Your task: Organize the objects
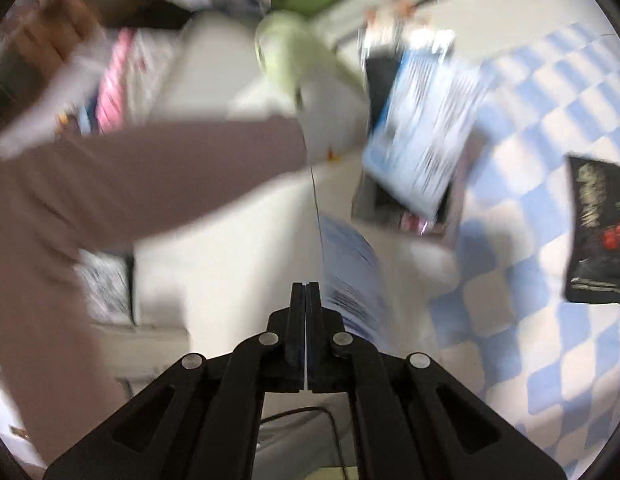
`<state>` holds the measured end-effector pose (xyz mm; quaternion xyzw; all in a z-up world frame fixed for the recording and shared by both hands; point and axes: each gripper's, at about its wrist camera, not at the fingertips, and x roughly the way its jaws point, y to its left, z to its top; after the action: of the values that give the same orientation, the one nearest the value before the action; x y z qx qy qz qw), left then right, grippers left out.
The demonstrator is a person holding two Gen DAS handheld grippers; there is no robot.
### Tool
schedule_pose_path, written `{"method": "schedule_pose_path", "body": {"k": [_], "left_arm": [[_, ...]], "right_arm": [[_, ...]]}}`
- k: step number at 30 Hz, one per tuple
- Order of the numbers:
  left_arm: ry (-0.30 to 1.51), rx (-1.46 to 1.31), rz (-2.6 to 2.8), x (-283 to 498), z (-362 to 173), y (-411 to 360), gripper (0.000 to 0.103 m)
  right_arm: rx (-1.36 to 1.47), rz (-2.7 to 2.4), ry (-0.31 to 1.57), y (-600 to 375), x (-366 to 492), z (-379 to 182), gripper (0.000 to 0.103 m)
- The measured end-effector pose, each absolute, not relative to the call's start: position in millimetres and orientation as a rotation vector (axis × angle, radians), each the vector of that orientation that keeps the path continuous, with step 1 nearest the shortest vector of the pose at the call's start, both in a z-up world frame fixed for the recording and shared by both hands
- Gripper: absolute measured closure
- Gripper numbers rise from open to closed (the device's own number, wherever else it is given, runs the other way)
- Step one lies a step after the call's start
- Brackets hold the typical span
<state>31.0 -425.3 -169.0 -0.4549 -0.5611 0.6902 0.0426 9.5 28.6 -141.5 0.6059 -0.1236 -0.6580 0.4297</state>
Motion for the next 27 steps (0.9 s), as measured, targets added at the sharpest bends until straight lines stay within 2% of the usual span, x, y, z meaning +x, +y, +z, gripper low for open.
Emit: {"method": "schedule_pose_path", "body": {"k": [6,9,10,11,12,13,14,18,20,22,23,25,27], "left_arm": [[-1.699,-1.413,2.105,32.6,-170.6,-417.9,0.038],[-1.720,-1.423,2.092,36.1,-174.1,-419.9,0.038],[-1.729,-1.422,2.089,37.0,-174.2,-421.1,0.038],[-1.742,-1.417,2.085,38.0,-174.7,-422.9,0.038],[-1.750,-1.407,2.083,38.1,-174.2,-424.1,0.038],[-1.757,-1.393,2.083,38.1,-173.1,-426.2,0.038],[-1.760,-1.386,2.086,38.0,-172.7,-426.3,0.038],[-1.744,-1.386,2.081,35.1,-172.8,-422.6,0.038],[-1.726,-1.399,2.062,32.4,-173.6,-418.6,0.038],[-1.713,-1.405,2.063,30.0,-172.5,-417.0,0.038],[-1.705,-1.412,2.070,29.1,-171.6,-416.9,0.038],[-1.703,-1.417,2.067,27.8,-171.3,-417.3,0.038],[-1.703,-1.414,2.063,27.2,-170.3,-417.8,0.038]], "right_arm": [[1.384,-1.708,-0.519,49.6,-15.7,-86.3,0.102],[1.478,-1.699,-0.466,46.3,-38.0,-95.8,0.101],[1.536,-1.685,-0.429,48.4,-51.4,-105.1,0.093],[1.625,-1.677,-0.359,45.5,-50.9,-122.4,0.078],[1.713,-1.692,-0.251,41.9,-48.3,-146.1,0.069],[1.797,-1.715,-0.152,39.9,-42.6,-173.2,0.045],[1.892,-1.710,-0.095,42.2,-40.9,-199.2,0.034],[2.221,-1.675,-0.152,47.5,-11.3,-290.2,0.033],[2.277,-1.710,-0.121,41.4,3.9,-315.8,0.020],[2.277,-1.718,-0.071,32.2,12.7,-330.5,0.013],[2.286,-1.715,-0.068,27.4,16.9,-337.8,0.013],[2.309,-1.700,-0.126,28.2,19.2,-343.5,0.012],[2.382,-1.681,-0.293,45.1,22.8,-348.2,0.012]]}}
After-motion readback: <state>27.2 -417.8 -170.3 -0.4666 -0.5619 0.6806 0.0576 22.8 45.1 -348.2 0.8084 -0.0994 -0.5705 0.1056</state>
